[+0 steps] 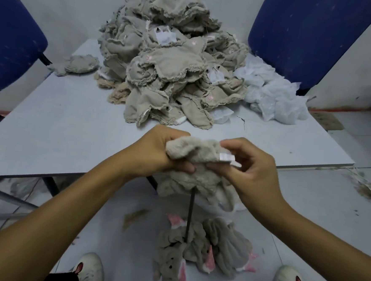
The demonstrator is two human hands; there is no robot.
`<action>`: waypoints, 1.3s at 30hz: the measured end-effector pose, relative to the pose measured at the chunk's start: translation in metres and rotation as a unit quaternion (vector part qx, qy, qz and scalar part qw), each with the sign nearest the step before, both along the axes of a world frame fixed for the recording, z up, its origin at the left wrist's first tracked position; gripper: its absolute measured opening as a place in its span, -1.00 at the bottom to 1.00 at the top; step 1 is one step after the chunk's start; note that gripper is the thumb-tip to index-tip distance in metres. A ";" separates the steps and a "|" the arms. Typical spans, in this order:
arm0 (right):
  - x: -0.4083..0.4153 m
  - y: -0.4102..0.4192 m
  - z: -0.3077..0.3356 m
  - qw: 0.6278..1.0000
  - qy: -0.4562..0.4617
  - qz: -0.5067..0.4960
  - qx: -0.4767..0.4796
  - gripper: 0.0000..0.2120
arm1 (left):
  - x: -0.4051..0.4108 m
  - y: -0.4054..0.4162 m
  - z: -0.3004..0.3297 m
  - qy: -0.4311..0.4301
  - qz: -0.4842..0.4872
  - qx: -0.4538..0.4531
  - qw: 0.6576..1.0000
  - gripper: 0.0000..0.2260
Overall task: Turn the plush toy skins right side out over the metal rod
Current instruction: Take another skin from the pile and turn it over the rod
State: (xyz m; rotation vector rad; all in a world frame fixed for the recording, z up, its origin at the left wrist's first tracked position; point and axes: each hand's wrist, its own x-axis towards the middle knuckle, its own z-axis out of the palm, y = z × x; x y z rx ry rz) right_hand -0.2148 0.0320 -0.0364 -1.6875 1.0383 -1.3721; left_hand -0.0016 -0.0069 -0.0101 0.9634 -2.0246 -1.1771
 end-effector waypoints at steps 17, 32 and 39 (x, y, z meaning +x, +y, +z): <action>-0.005 0.004 -0.022 0.959 0.277 0.060 -0.002 -0.68 | -0.007 -0.002 0.023 -0.060 -0.059 0.098 0.992 -0.80; -0.005 -0.006 0.006 0.971 0.178 0.045 -0.155 -0.77 | 0.025 -0.011 0.003 0.026 -0.080 0.177 0.981 -0.77; -0.007 -0.005 -0.009 0.942 0.291 0.024 -0.163 -0.87 | 0.002 -0.005 0.000 -0.099 -0.066 0.119 0.986 -0.90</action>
